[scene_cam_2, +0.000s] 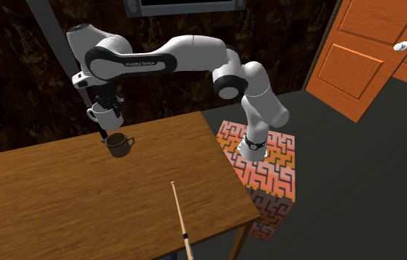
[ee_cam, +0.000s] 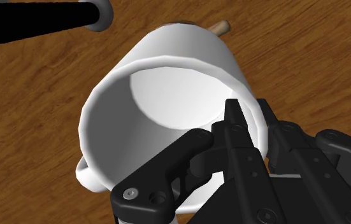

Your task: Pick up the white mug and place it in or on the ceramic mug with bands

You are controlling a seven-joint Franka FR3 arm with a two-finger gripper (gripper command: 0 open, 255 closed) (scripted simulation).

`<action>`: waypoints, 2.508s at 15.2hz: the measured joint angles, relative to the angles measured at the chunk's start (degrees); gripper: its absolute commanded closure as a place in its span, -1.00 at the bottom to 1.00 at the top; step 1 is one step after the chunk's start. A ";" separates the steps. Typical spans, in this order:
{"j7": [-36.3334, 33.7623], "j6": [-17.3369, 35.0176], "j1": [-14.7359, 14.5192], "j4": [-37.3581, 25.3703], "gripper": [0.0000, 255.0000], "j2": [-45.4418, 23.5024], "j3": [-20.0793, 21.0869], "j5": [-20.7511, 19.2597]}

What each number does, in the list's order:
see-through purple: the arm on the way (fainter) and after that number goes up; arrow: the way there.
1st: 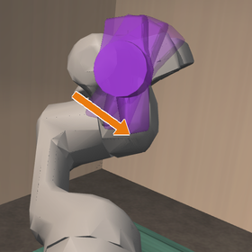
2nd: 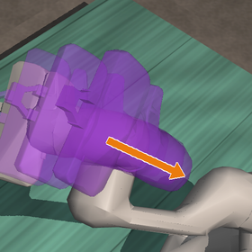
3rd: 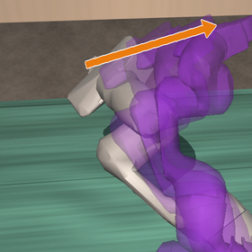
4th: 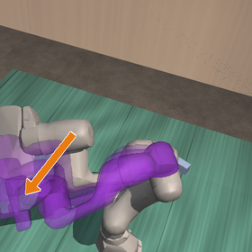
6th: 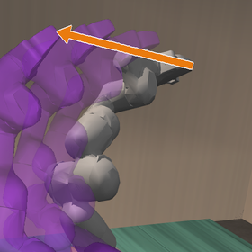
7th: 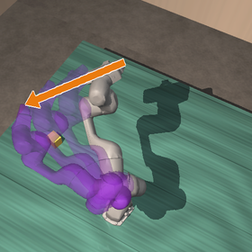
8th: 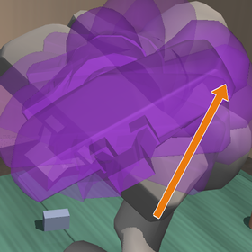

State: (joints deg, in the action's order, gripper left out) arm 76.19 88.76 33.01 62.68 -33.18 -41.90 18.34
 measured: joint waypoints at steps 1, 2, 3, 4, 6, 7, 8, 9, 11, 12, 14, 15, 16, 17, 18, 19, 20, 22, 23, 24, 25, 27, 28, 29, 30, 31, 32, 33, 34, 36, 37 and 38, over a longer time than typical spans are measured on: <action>0.35 -0.29 1.01 -1.34 1.00 -1.13 0.28 0.59; 0.47 -0.05 1.29 -1.50 1.00 -1.59 0.42 0.83; 0.76 0.82 1.06 -0.31 1.00 -1.35 0.35 0.74; 0.87 1.65 0.92 0.51 1.00 -1.40 0.36 0.77; 1.00 2.96 0.72 1.70 1.00 -1.63 0.44 0.89; 0.96 3.82 0.38 2.66 1.00 -1.60 0.46 0.88; 0.98 4.81 -0.15 4.07 1.00 -1.24 0.38 0.72; 0.99 5.67 -0.45 5.04 1.00 -1.18 0.38 0.71; 1.20 7.26 -0.73 6.64 1.00 -1.28 0.43 0.79; 1.22 8.24 -1.15 7.90 1.00 -1.06 0.39 0.71; 1.35 9.77 -1.61 9.69 1.00 -0.88 0.38 0.69; 1.42 10.53 -1.75 10.40 1.00 -0.96 0.42 0.76; 1.49 11.28 -1.94 11.26 1.00 -0.92 0.43 0.78; 1.61 12.10 -1.97 11.88 1.00 -1.16 0.52 0.93; 1.61 12.58 -2.09 12.36 1.00 -1.22 0.56 0.97; 1.63 12.80 -2.15 12.53 1.00 -1.18 0.56 0.99; 1.66 12.88 -2.15 12.57 1.00 -1.16 0.56 1.02; 1.68 12.98 -2.18 12.68 1.00 -1.11 0.54 1.02; 1.68 13.04 -2.22 12.77 1.00 -1.06 0.52 1.00; 1.70 13.08 -2.23 12.84 1.00 -1.03 0.51 1.00; 1.70 13.07 -2.21 12.79 -1.00 -1.07 0.52 1.02; 1.68 13.08 -2.21 12.84 -1.00 -1.16 0.54 1.02; 1.67 13.09 -2.22 12.86 -1.00 -1.17 0.54 1.01; 1.67 13.09 -2.22 12.86 -1.00 -1.18 0.55 1.01; 1.67 13.09 -2.22 12.86 -1.00 -1.19 0.55 1.01; 1.68 13.08 -2.21 12.84 -1.00 -1.19 0.55 1.01; 1.55 12.24 -2.14 12.12 -1.00 -1.00 0.47 0.88; 1.51 10.99 -1.81 10.83 -1.00 -0.95 0.40 0.80; 1.39 9.09 -1.04 8.32 -1.00 -1.41 0.49 0.94; 1.15 6.45 -0.34 5.41 -1.00 -1.53 0.47 0.90; 1.04 6.21 -0.48 5.38 -1.00 -1.31 0.41 0.79; 0.98 6.01 -0.53 5.27 -1.00 -1.22 0.39 0.74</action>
State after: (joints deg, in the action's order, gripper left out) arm 77.17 94.77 32.49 67.95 -34.40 -41.51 19.08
